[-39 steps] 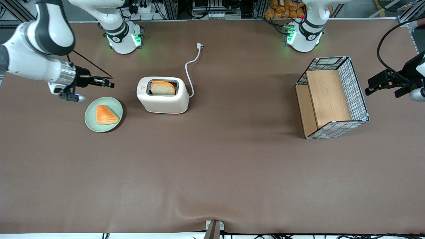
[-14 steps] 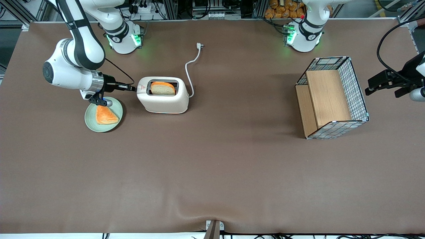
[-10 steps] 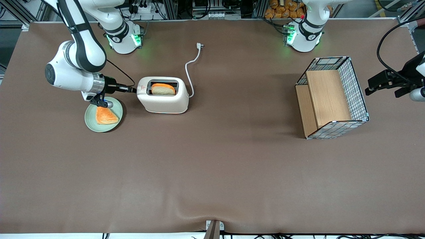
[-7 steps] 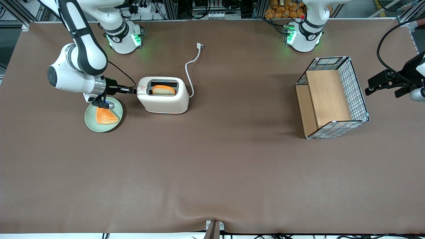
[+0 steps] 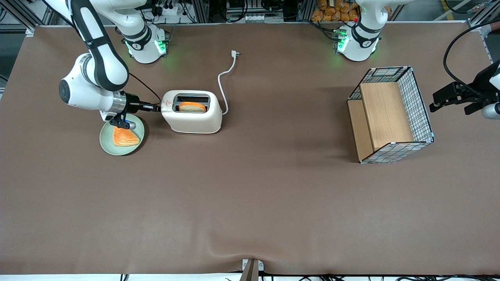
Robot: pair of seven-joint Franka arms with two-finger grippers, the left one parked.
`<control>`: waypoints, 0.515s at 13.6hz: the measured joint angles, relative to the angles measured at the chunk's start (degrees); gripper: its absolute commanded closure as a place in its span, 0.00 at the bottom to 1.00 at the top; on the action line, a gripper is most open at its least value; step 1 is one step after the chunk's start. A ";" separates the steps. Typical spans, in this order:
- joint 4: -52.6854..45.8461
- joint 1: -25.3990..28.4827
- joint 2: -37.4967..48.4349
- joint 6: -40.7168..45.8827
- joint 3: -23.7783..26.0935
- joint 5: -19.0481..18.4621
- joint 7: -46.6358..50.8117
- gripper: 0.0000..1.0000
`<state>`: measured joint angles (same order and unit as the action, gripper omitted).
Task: Press toaster button with right arm
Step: 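Hold the right gripper down on the pressed toaster lever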
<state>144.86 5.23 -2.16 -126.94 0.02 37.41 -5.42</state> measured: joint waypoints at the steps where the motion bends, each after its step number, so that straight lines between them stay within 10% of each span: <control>1: 0.16 0.16 -0.28 -0.55 -0.04 0.26 -0.37 1.00; 7: 0.46 0.24 -0.82 -1.18 -0.47 1.93 -2.66 1.00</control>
<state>145.32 5.47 -2.98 -128.12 -0.44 39.34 -8.09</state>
